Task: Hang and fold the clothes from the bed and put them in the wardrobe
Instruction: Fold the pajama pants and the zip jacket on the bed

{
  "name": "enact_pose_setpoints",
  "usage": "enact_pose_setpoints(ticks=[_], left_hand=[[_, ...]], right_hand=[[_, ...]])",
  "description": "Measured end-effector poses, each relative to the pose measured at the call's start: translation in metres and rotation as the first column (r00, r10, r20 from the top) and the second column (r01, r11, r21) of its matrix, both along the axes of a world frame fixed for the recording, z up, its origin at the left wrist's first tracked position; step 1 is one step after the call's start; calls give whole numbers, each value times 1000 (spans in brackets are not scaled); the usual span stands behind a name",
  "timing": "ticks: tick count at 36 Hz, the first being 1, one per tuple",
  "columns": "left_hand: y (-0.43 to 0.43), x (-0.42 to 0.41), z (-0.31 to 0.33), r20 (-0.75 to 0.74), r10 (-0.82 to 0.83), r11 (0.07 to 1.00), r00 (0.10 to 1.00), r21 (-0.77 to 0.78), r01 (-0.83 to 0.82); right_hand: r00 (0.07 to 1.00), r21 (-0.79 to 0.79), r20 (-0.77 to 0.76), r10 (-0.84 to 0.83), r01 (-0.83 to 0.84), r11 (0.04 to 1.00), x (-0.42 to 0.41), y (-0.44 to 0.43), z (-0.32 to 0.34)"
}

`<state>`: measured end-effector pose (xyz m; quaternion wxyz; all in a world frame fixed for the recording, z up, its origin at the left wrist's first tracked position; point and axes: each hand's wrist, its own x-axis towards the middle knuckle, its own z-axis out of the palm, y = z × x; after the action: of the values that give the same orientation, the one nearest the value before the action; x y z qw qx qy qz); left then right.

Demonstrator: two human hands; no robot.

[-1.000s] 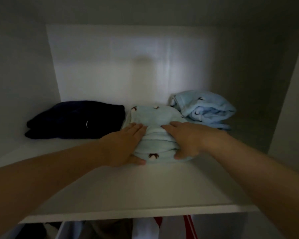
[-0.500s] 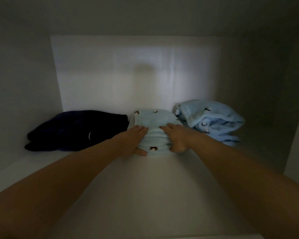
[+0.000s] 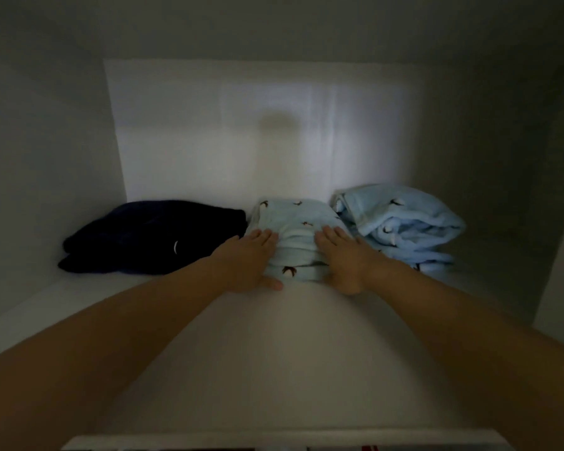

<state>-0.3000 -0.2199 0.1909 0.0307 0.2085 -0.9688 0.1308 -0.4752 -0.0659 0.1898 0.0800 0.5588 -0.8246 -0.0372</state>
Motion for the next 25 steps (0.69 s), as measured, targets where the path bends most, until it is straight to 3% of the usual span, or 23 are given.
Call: enact_pose_setpoints(ticks=[6,15,25], left_hand=[[52,29,14,-87,43,968,995,251,-19],[141,85,-5,-367,89,934,926,353,50],[225,130,-37,-655,5,818,756,437,374]], right_hand=[[959,-250,261,106,-39,967,32,46,15],[951,-500,292,101,61,864,97,120,-7],[918,-530,386,-87,299,793,180,214,-28]])
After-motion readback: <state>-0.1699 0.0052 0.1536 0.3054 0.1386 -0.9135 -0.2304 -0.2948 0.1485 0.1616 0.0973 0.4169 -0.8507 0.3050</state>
